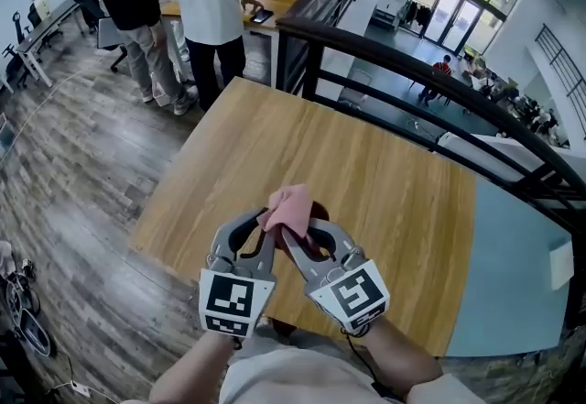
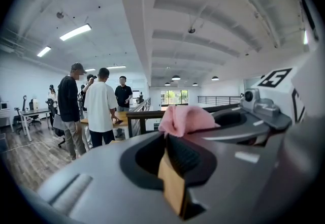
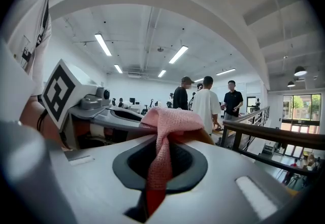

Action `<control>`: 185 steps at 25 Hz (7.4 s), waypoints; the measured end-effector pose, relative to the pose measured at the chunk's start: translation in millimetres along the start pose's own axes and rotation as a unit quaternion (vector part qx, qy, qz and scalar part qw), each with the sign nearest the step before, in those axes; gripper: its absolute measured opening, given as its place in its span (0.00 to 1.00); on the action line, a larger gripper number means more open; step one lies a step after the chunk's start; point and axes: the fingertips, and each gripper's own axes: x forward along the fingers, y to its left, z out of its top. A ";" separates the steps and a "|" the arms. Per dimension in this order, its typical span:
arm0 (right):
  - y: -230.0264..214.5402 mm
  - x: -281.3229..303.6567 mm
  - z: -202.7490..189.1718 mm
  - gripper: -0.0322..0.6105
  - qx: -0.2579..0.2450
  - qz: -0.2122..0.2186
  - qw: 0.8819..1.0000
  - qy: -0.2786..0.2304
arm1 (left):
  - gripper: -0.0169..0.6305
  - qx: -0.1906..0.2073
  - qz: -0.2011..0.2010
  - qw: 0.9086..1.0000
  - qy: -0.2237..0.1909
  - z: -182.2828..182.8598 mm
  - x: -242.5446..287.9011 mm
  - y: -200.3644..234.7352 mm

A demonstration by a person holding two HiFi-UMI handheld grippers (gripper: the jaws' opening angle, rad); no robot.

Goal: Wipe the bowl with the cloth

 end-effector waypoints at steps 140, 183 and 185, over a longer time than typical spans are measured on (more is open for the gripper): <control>-21.9 -16.2 -50.3 0.07 -0.260 -0.056 0.942 0.204 | 0.05 -0.054 -0.017 0.998 0.028 -39.3 0.3 -31.3; -60.5 -36.0 -20.3 0.07 -0.183 -0.024 0.966 0.182 | 0.05 0.069 -0.027 0.996 0.038 -22.1 -2.7 -37.2; -62.4 -36.9 -28.3 0.07 -0.176 -0.025 0.966 0.189 | 0.05 0.060 -0.023 0.997 0.038 -23.2 -3.1 -31.2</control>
